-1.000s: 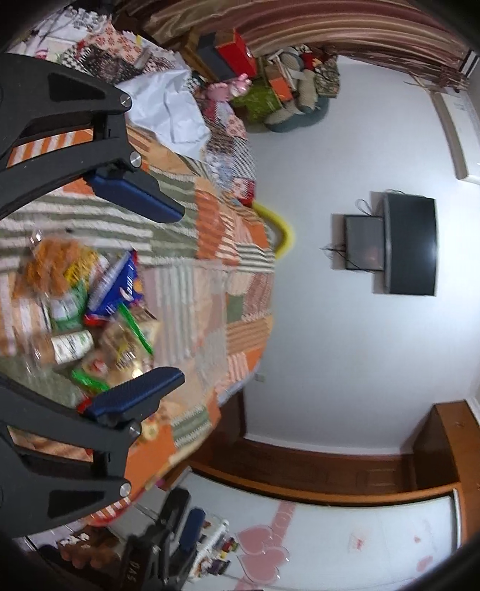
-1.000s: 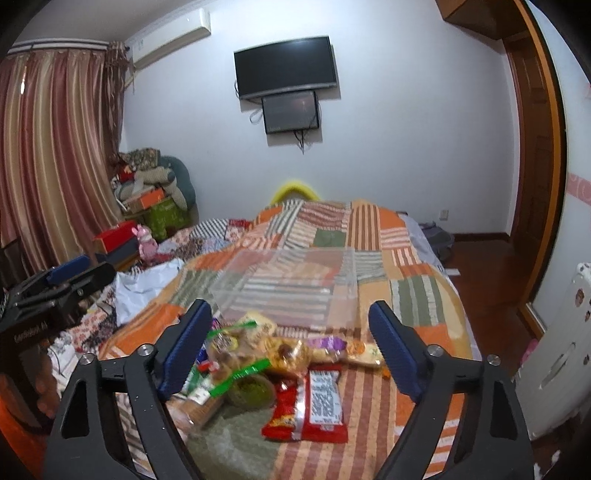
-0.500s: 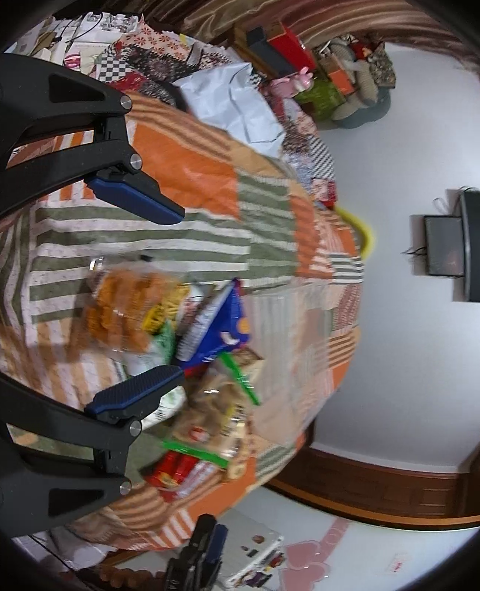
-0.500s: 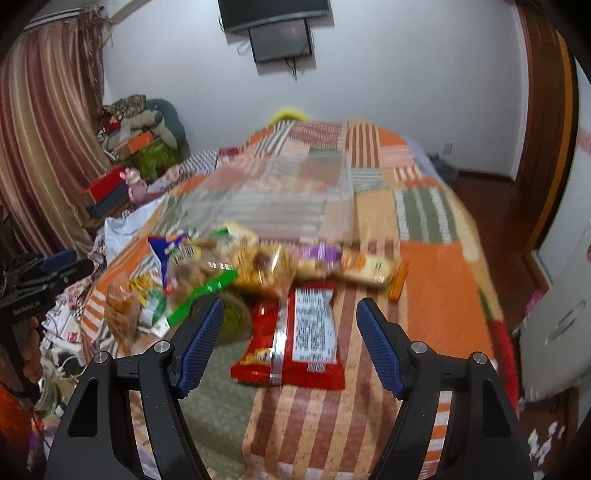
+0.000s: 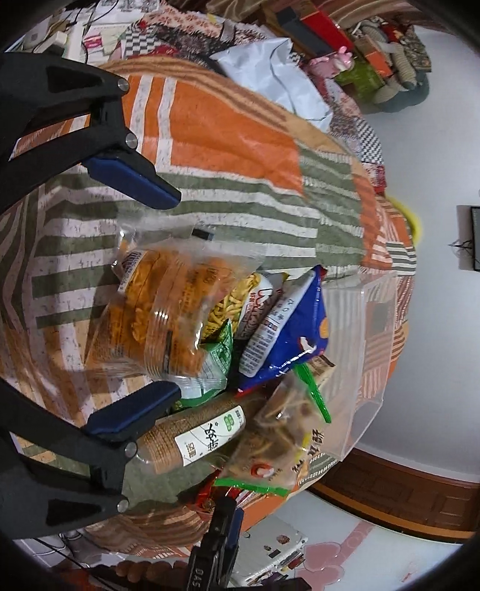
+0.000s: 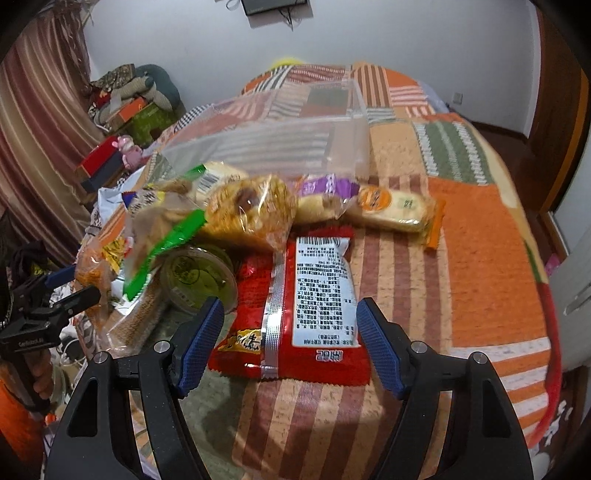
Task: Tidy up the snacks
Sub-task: 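Grasp the orange cracker bag with the left tool while the right tool grasps the red noodle packet, then lower both bags into the clear box and open both tools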
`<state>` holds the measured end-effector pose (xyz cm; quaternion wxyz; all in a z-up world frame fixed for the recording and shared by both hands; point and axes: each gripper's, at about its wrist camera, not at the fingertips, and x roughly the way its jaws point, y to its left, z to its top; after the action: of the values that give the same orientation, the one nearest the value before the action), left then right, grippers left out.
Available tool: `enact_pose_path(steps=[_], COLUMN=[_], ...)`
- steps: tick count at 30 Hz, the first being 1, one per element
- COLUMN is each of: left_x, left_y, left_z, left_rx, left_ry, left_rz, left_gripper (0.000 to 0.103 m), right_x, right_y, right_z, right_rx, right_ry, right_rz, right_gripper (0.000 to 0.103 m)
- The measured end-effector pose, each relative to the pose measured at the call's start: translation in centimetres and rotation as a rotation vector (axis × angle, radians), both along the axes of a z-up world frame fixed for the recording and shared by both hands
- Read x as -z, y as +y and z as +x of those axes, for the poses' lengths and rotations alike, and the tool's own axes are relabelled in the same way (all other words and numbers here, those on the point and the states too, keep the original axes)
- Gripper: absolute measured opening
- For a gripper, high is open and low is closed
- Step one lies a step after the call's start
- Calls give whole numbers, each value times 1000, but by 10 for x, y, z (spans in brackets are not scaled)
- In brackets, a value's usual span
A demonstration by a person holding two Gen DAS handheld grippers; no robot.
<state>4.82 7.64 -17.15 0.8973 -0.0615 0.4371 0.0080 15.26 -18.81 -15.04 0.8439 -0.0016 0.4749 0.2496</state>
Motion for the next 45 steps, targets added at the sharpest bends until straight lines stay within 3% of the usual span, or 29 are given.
enact_pose_path(steps=[9,13,17,20,31,45], left_x=[16,15,11,7,-27,-92], left_y=[13,13,8,5,5,-3], left_z=[7,6,3,1,-9,22], left_rx=[-17,1,4,8,-8,3], left_ry=[17,4,-13,-25,-112,-252], left_rz=[-103,-133,-102,-82,-48,-33], left_gripper=[97,77,72,68,68,68], right_x=[13,12,10,9,-7,-71], right_y=[9,11,7,2,-25,-29], right_z=[9,8,6,5,-6,5], right_rx=[-17,-21,-21,-17,34,62], right_ry=[27,4,-8,-7,-34,-224], right_rz=[-43,-67,-62,-55,-33,47], right_gripper=[78,77,64,64,64,64])
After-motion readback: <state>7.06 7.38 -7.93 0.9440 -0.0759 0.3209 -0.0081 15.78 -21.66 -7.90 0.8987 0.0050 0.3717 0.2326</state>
